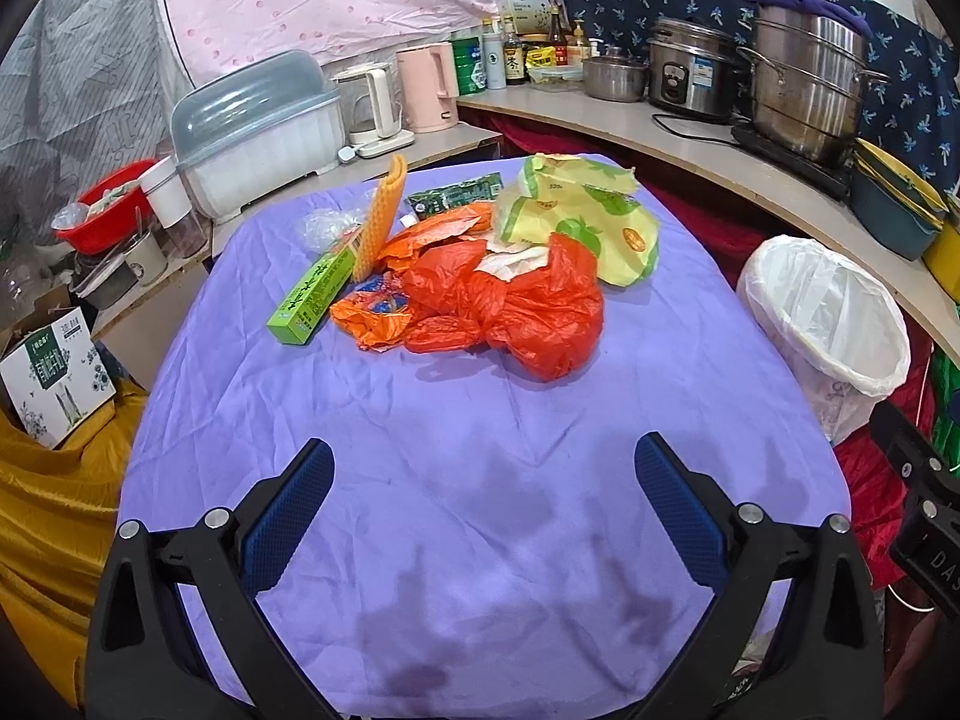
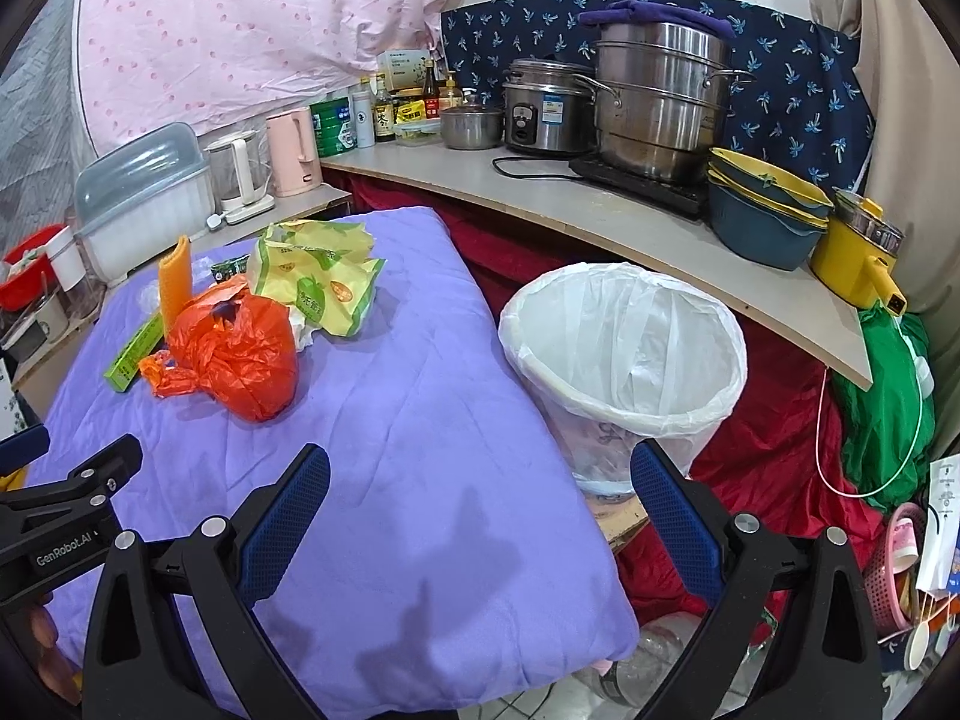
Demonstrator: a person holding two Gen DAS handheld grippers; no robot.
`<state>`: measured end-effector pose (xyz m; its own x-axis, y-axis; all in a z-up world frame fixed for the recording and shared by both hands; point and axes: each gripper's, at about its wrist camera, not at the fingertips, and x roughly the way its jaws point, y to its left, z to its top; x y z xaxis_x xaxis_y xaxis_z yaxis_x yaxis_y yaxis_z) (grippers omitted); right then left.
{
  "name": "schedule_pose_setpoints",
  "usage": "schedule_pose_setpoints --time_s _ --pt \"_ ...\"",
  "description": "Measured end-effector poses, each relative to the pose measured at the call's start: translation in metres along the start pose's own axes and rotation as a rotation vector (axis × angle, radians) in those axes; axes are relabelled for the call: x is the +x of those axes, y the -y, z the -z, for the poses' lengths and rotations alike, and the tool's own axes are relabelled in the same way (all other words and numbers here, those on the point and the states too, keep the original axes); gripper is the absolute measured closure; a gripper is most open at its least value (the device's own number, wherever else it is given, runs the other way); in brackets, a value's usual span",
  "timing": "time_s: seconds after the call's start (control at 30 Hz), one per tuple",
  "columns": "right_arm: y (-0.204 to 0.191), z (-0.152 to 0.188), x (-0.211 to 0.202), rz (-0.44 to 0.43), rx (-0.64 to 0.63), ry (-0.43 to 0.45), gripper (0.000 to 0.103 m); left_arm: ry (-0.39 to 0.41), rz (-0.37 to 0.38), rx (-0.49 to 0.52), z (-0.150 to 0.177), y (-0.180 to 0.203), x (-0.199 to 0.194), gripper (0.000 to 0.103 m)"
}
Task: Collect trash
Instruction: 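Grasp the yellow-green snack bag with the right tool while the left tool grasps the green toothpaste box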
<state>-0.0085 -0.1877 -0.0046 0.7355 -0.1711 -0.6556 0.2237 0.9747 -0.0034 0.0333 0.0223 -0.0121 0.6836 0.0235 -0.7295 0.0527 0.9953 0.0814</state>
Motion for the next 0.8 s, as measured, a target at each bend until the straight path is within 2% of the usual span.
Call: schedule_pose_setpoints --time_s 0.43,0.8 --pt "-0.032 -0.021 0.044 -0.059 0.007 -0.041 0.007 -0.018 -0.051 -0.088 -0.024 -0.056 0.037 0.007" --pt "-0.070 -0.059 0.101 -0.098 -0.023 -0.042 0.007 -0.048 -0.091 -0.158 -0.054 -0.114 0.095 0.007"
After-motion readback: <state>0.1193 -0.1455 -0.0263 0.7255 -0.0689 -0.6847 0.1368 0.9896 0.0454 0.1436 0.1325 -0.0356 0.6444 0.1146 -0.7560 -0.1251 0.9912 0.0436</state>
